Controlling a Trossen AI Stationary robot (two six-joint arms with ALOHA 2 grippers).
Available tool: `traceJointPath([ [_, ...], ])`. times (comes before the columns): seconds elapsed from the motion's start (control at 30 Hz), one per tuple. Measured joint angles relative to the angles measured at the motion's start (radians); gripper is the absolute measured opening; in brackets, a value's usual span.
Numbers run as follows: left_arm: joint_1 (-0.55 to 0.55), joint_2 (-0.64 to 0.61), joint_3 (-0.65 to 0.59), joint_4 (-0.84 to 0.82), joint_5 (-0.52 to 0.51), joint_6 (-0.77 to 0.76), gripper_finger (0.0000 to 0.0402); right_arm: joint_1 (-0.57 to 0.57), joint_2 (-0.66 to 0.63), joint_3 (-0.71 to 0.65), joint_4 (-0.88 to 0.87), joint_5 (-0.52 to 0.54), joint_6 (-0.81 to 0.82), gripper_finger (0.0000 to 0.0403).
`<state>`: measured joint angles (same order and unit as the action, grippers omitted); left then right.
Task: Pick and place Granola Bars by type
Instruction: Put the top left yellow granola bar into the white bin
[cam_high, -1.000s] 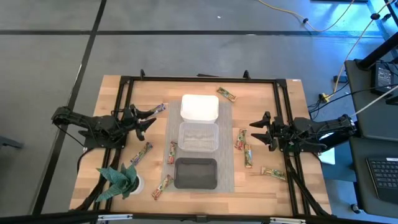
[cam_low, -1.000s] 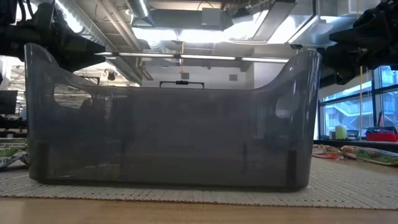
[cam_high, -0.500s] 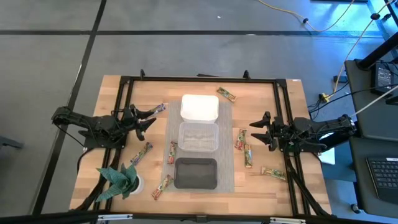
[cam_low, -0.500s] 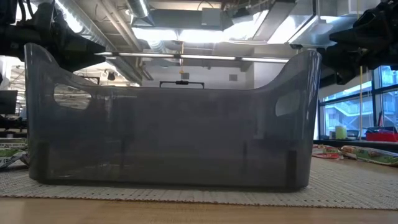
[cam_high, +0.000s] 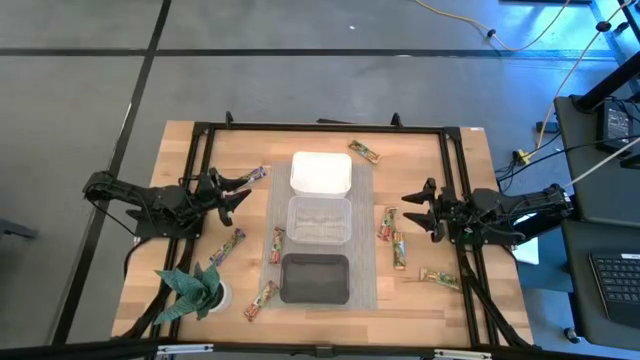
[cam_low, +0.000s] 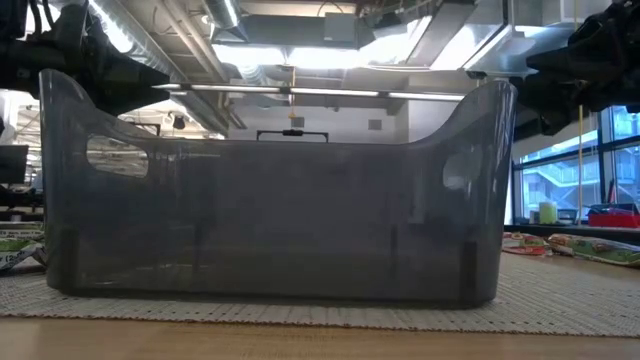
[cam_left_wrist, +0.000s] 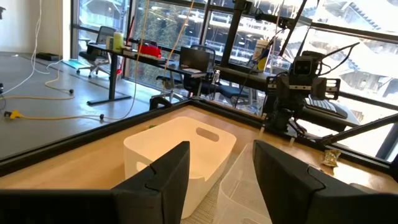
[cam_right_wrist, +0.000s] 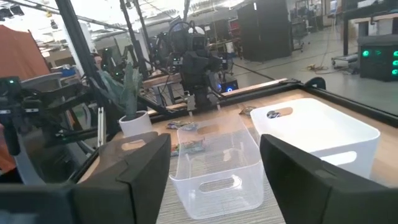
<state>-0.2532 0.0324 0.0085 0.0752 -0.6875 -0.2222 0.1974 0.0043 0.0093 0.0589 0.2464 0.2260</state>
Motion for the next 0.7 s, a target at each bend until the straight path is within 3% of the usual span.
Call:
traceJointPath([
  [0.3, 0.0, 0.0, 0.0, 0.004, -0.015, 0.0, 0.0169, -0.001, 0.0, 0.001, 0.237, 0.001, -0.009, 0.025],
  [0.4, 0.0, 0.0, 0.0, 0.005, -0.018, 0.0, 0.0169, -0.001, 0.018, 0.038, 0.235, 0.056, -0.027, 0.025],
  [0.57, 0.0, 0.0, 0.0, 0.038, -0.033, 0.0, 0.0169, -0.004, 0.139, 0.188, 0.09, 0.168, -0.029, 0.025],
  [0.7, 0.0, 0.0, 0.0, 0.088, -0.079, 0.0, 0.0169, -0.039, 0.29, 0.38, -0.178, 0.251, 0.001, 0.025],
])
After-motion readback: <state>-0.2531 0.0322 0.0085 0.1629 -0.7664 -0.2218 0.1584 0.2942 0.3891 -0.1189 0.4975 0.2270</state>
